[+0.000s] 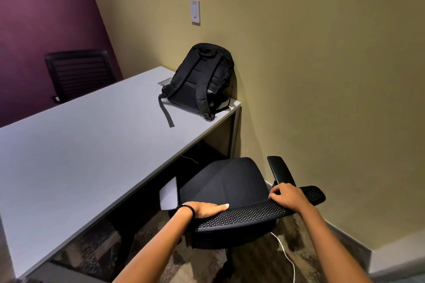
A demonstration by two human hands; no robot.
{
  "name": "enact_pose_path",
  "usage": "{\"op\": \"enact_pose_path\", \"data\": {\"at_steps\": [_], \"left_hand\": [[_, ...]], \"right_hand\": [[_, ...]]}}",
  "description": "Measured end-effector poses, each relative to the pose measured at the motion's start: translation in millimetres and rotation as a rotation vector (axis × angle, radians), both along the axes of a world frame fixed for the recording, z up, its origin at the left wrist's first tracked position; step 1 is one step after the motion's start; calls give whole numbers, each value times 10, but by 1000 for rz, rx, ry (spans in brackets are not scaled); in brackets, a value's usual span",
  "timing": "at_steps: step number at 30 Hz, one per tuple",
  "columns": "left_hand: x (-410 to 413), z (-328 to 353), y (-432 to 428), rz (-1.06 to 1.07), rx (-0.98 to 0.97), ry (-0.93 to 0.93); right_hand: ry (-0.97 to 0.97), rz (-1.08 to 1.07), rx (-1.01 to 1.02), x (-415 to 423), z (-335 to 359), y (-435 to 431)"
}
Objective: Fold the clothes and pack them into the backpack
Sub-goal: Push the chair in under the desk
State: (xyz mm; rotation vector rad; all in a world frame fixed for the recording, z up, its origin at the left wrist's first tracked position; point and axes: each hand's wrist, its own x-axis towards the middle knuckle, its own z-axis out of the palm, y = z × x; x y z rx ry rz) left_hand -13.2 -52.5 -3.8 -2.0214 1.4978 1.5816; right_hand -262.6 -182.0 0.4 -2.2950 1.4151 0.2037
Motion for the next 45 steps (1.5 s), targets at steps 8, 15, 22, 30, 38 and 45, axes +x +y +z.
{"op": "enact_pose_path", "data": {"at_steps": [8,15,22,30,38,45], "left_hand": [[-59,90,-26,34,87,9],[-183,159,25,75,4,-71],[-341,162,123,98,-31,-261],[-577,161,268,189,-19,-339],[-918,118,419,243,-53,-373],[-1460,92,775,320,-393,-426]], "right_hand": [[99,25,-77,-141,-45,-104],[95,175,22,-195,25,-193],[17,212,-38,-262,10,-109],[-60,281,-69,-431,4,7],[-171,168,-207,-721,-12,21],[-210,337,-173,-983,75,-132]]}}
